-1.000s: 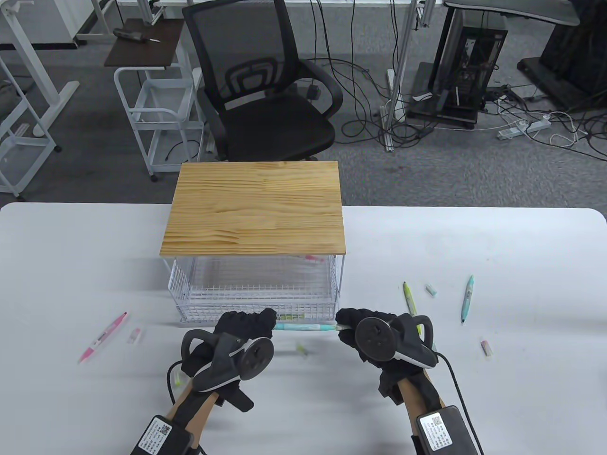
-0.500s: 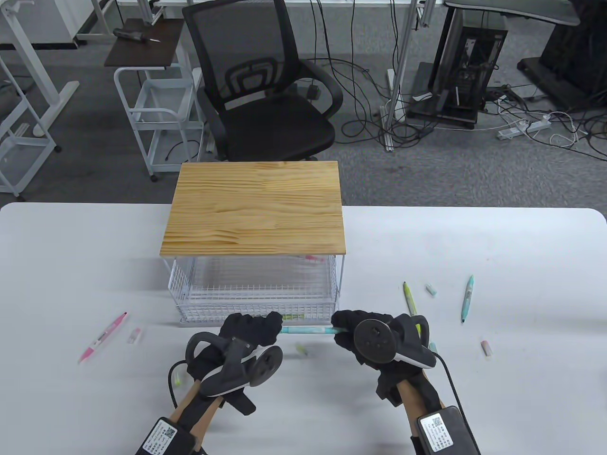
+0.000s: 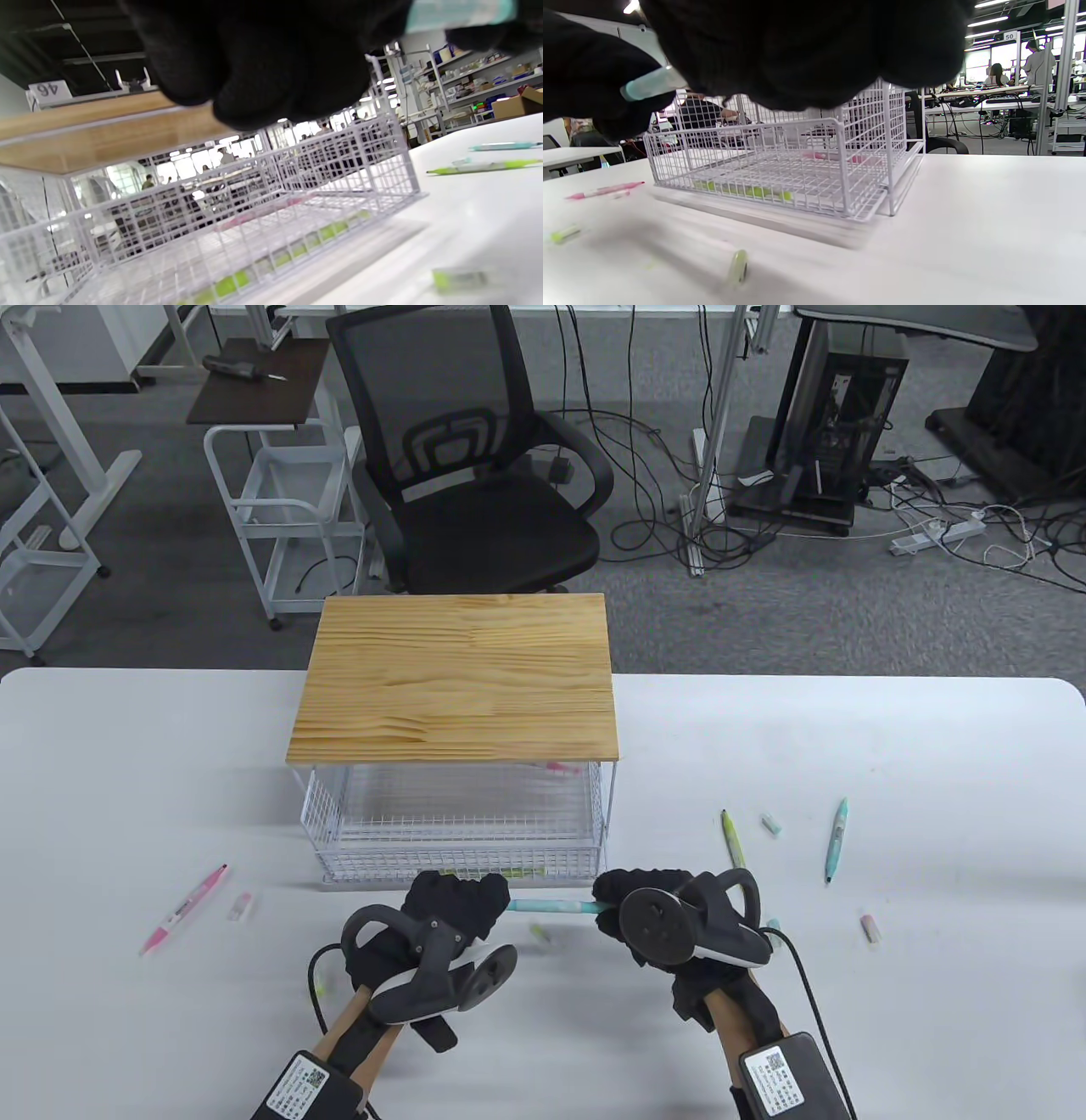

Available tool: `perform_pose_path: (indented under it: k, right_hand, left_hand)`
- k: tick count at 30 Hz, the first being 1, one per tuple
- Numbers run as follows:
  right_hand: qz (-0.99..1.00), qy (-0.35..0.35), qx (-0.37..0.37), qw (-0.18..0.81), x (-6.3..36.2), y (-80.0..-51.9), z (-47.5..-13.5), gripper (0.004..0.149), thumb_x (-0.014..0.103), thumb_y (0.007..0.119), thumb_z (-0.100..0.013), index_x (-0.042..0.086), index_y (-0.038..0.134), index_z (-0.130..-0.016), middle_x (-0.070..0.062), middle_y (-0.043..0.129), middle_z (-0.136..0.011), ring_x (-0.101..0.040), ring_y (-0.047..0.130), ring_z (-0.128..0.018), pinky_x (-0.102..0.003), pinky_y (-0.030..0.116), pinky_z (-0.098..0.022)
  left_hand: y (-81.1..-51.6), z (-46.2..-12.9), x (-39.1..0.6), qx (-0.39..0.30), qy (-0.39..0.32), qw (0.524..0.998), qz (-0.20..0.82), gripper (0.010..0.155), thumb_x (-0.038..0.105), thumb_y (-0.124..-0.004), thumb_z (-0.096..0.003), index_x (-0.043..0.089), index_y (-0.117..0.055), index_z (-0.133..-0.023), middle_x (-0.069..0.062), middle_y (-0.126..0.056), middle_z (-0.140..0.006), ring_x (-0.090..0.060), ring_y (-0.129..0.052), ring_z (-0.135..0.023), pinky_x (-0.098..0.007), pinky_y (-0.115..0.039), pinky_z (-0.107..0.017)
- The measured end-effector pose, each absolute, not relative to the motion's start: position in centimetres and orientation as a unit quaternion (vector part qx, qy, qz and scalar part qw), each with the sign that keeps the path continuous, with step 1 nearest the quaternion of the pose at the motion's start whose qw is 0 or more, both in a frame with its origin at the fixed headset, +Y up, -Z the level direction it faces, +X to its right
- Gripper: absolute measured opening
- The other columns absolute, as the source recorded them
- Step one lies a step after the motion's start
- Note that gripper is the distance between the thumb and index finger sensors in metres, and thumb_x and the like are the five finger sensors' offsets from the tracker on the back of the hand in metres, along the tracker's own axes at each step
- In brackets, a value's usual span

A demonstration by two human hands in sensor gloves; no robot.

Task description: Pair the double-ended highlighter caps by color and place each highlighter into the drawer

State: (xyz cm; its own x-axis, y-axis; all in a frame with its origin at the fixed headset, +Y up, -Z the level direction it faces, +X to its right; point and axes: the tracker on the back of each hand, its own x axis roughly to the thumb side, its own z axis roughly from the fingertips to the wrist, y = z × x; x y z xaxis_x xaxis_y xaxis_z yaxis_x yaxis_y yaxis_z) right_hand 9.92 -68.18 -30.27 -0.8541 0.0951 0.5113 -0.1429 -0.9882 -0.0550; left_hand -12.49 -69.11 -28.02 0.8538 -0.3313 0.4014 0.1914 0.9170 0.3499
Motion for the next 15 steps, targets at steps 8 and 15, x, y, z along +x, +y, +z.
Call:
perform_pose_path:
  k: [8, 15]
  right_hand:
    - [0.970, -0.039, 0.239, 0.031, 10.0, -68.4, -30.5, 0.050, 0.044, 0.079, -0.047, 0.027, 0.071, -0.093, 0.002, 0.092, -0.075, -0.011, 0.098, -0.051, -0.040, 0.084, -0.056]
    - [0.979, -0.114, 0.158, 0.057, 14.5, -65.9, -30.2, 0.058, 0.057, 0.072, -0.048, 0.030, 0.066, -0.099, 0.000, 0.085, -0.092, -0.020, 0.095, -0.074, -0.051, 0.076, -0.066]
  left_hand:
    - [-70.0, -28.5, -12.5, 0.121, -0.214, 0.959, -0.144, 0.050, 0.035, -0.062, -0.0495, 0.027, -0.065, -0.098, 0.011, -0.095, -0.071, -0.009, -0.099, -0.061, -0.039, -0.086, -0.066]
    - [-68.8, -28.7, -13.4, 0.127, -0.176, 0.965, -0.147, 0.050, 0.036, -0.061, -0.0497, 0.030, -0.064, -0.099, 0.011, -0.094, -0.072, -0.009, -0.098, -0.063, -0.040, -0.084, -0.068]
